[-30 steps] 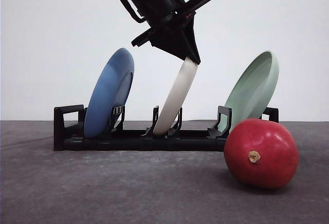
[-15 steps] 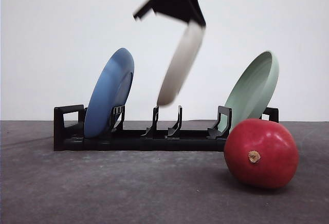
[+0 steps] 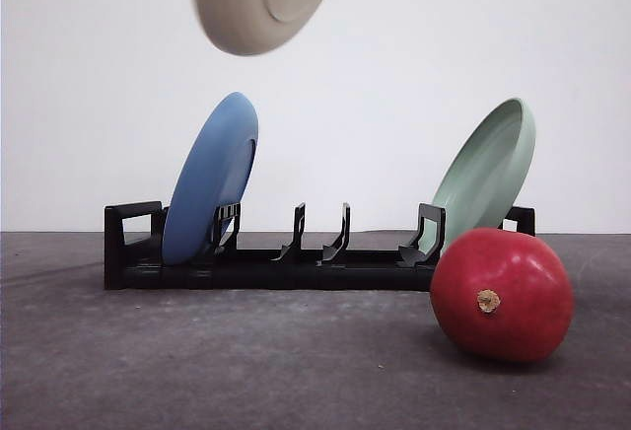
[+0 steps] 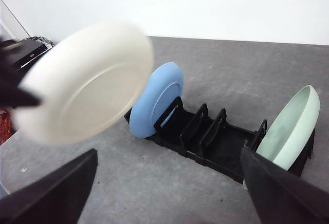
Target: Place pomegranate in white plate
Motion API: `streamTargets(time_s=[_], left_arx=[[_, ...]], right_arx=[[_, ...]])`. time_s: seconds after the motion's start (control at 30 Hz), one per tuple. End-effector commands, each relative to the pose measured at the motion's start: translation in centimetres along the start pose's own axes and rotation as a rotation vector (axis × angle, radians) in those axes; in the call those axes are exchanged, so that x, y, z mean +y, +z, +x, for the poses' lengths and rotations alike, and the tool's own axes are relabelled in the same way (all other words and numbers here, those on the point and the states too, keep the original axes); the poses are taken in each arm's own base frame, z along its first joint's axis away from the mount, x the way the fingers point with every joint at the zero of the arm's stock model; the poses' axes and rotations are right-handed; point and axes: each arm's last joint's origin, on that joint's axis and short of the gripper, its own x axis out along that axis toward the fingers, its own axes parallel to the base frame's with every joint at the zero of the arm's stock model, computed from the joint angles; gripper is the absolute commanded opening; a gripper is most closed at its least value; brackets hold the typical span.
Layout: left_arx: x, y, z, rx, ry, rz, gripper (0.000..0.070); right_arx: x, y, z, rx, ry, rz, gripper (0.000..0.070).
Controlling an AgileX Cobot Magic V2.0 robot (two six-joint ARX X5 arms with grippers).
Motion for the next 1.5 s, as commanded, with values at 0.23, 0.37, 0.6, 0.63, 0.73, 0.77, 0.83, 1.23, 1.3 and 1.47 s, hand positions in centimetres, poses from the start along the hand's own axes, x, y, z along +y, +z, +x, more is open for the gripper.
streamTargets(time_s=[0.23, 0.37, 0.6, 0.63, 0.73, 0.77, 0.83, 1.23, 1.3, 1.47], left_arx=[[-3.8, -2.8, 0.6, 0.207, 0.129, 0.158, 0.0001], [-5.0, -5.0, 2.9, 0.293, 0.173, 0.224, 0.0001], [-5.9, -9.6, 6.6, 0.434, 0.279, 0.333, 0.0001], [-5.9, -10.2, 7.2, 0.439, 0.292, 0.347, 0.0001], [-5.9, -11.9, 9.0, 0.437, 0.305, 0.371, 0.0001], [-5.9, -12.5, 9.7, 0.433, 0.306, 0.376, 0.0001], [-5.8, -13.8, 10.9, 0.440, 0.312, 0.387, 0.0001], [-4.9, -20.3, 18.0, 0.605, 0.416, 0.465, 0.0001], [-5.0, -20.9, 18.9, 0.628, 0.421, 0.471, 0.0001], [-5.5, -22.1, 20.5, 0.656, 0.418, 0.482, 0.0000]], right_arx=[[0.2, 0.4, -0.1, -0.011, 0.005, -0.002, 0.0563], [0.2, 0.4, -0.1, -0.011, 0.005, -0.001, 0.0563], [0.2, 0.4, -0.1, -0.010, 0.006, 0.000, 0.0563], [0.2, 0.4, -0.1, -0.010, 0.006, 0.000, 0.0563], [0.2, 0.4, -0.1, -0.010, 0.006, 0.002, 0.0562], [0.2, 0.4, -0.1, -0.010, 0.006, 0.006, 0.0563], [0.2, 0.4, -0.1, -0.010, 0.006, 0.014, 0.0563], [0.2, 0.4, -0.1, -0.010, 0.006, 0.017, 0.0562], [0.2, 0.4, -0.1, -0.010, 0.006, 0.018, 0.0562], [0.2, 0.4, -0.1, -0.010, 0.006, 0.018, 0.0563]])
